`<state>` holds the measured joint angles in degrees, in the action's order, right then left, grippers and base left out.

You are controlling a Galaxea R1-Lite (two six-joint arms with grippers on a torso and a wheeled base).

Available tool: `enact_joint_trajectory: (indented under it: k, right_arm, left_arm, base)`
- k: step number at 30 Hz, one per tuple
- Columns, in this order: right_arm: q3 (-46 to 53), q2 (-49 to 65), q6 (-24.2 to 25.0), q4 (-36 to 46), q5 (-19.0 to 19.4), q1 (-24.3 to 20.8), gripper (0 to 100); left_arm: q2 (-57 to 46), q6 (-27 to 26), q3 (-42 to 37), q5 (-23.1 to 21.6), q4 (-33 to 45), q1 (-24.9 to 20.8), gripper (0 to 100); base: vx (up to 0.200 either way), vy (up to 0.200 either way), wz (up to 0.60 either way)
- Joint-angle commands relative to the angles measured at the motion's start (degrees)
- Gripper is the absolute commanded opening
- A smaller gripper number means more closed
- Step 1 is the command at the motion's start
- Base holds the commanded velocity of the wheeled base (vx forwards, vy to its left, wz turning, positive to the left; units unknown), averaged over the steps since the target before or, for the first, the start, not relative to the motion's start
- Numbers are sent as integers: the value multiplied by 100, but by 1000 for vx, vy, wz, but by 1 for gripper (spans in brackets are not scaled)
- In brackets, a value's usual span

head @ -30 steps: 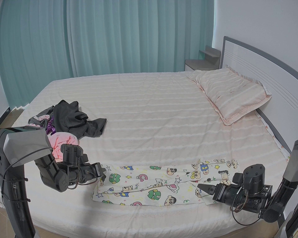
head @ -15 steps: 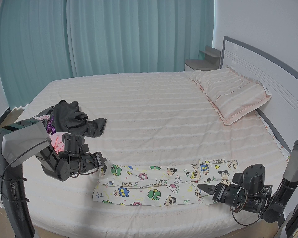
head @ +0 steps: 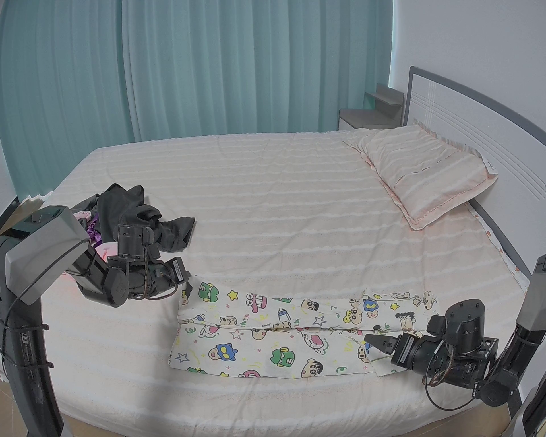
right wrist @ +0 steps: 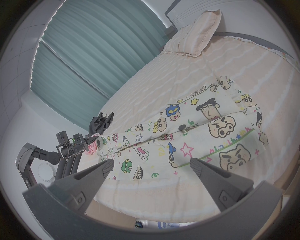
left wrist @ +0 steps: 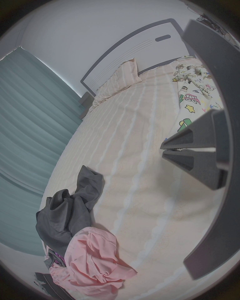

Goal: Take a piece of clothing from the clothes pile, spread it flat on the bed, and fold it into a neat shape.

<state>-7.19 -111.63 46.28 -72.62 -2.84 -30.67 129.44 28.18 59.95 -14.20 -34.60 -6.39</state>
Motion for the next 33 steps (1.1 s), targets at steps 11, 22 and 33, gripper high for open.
enact_joint_trajectory:
  k: [11,22,33]
  right_arm:
    - [-265,-289,31,-7,-32,378,100]
    - [-784,-755,268,64,-472,896,100]
    - [-942,-825,110,81,-1043,1169,100]
  left_arm:
    - [521,3,746,14,384,41,0]
    - [547,29,939,5,823,32,100]
    - [363,460,913,-30,1113,349,100]
  base:
    - [0,0,0]
    - [0,0,0]
    - [0,0,0]
